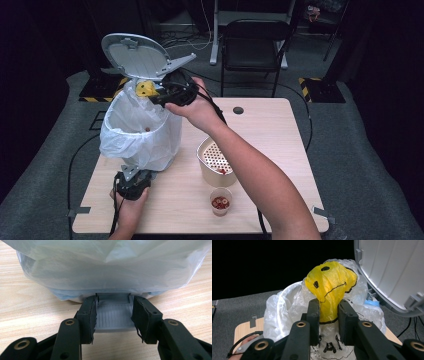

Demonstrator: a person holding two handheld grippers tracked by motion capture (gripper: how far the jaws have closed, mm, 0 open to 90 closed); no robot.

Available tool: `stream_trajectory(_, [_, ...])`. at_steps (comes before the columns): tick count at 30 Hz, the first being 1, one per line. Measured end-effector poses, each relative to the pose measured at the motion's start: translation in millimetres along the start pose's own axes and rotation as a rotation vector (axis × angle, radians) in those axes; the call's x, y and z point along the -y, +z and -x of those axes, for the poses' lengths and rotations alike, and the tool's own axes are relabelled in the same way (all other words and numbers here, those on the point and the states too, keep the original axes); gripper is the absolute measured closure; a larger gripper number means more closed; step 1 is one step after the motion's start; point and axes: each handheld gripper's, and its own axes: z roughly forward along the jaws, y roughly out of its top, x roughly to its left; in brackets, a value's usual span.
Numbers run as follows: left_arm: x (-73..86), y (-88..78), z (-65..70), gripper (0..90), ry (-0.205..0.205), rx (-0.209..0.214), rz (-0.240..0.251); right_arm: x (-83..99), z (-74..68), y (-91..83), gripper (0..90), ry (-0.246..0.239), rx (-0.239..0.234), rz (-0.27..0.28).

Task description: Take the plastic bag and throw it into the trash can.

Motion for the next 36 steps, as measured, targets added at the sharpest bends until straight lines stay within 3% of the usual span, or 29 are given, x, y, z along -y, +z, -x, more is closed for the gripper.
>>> stream_trajectory(8, [0.0,0.0,0.0,54.1,0.0,0.0,-0.001,-8.1,-0.5,16.9,73.4,0.007,0.004,-0.007])
stream_trajectory(17, [-0.2,-0.5,-0.1,54.1,0.001,0.002,-0.006,-7.5,4.7,31.4,73.2,0.024,0.019,-0.018])
stream_trajectory(28, [-0.2,-0.5,-0.2,54.1,0.001,0.002,-0.006,-6.8,3.7,47.2,72.0,0.046,0.006,-0.019])
stream_trajectory(32, [-0.2,-0.5,-0.1,54.1,0.0,0.002,-0.006,-5.3,3.8,53.3,68.2,0.043,0.007,-0.017])
stream_trajectory(36, [-0.2,-0.5,-0.1,54.1,0.0,0.002,-0.006,-1.7,4.0,57.3,53.1,0.063,0.013,-0.004])
